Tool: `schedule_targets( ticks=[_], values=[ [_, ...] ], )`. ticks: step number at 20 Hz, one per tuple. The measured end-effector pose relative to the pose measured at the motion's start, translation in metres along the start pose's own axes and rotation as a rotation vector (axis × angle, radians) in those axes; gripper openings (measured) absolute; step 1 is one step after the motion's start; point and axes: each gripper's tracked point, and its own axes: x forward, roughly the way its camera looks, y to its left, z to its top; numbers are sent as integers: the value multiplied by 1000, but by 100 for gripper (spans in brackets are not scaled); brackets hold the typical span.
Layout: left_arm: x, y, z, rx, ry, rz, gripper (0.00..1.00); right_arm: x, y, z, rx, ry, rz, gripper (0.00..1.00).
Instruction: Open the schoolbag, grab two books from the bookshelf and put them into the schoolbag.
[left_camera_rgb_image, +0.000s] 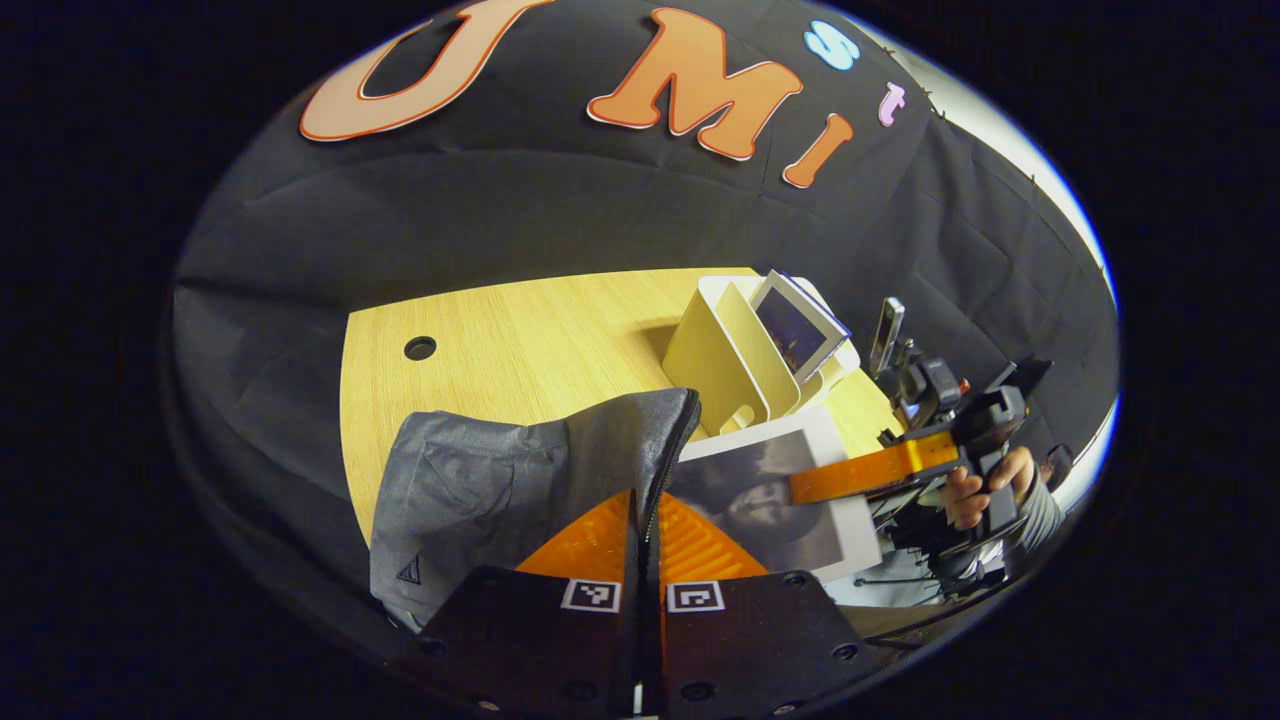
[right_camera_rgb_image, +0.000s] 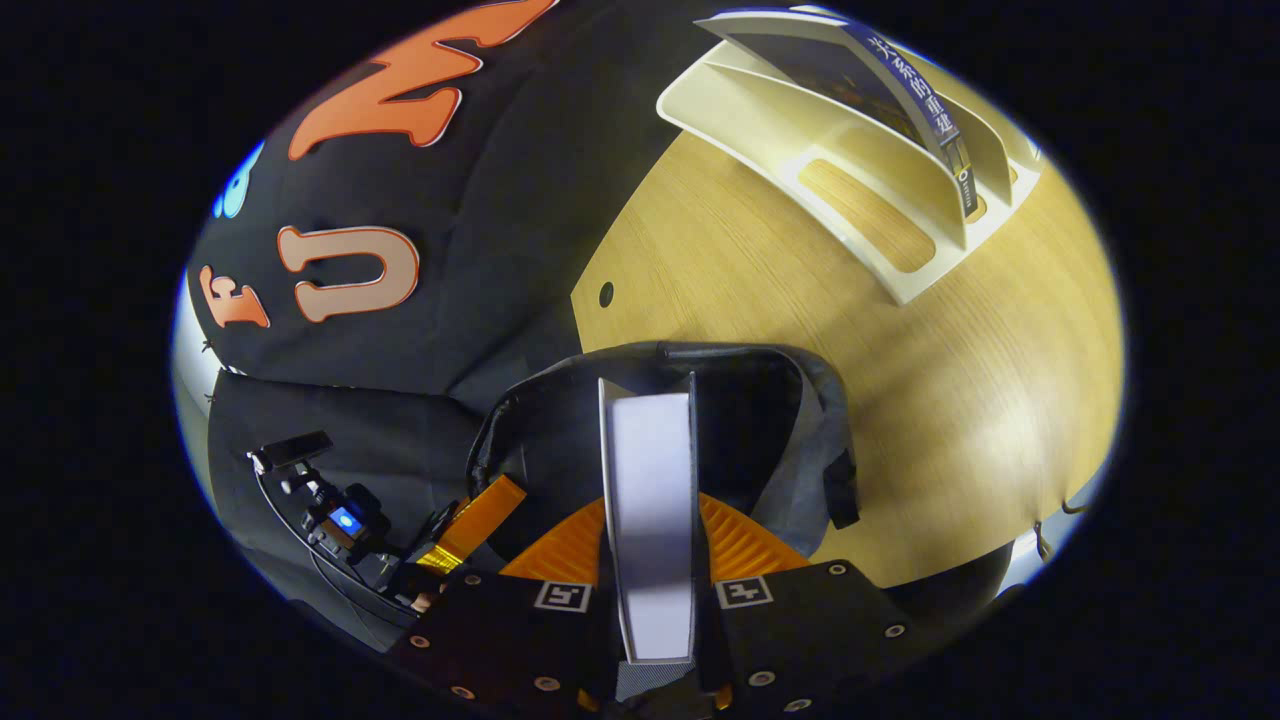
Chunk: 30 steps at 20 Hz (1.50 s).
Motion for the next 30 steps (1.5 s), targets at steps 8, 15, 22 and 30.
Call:
schedule_targets(
  ticks=[8, 15, 22, 30],
  values=[
    [-2, -7, 2, -27, -55, -8, 3, 74, -2, -5, 45, -62, 70, 31],
    [3, -12, -3, -72, -67, -31, 3, 122, -1, -10, 118, -83, 105, 30],
    [6, -9, -6, -77, -64, -12, 3, 111, -2, -18, 37, -22, 4, 78],
    [6, -5, -14, -108, -67, 50, 3, 28, -26, -3, -157, 44, -155, 98]
  ],
)
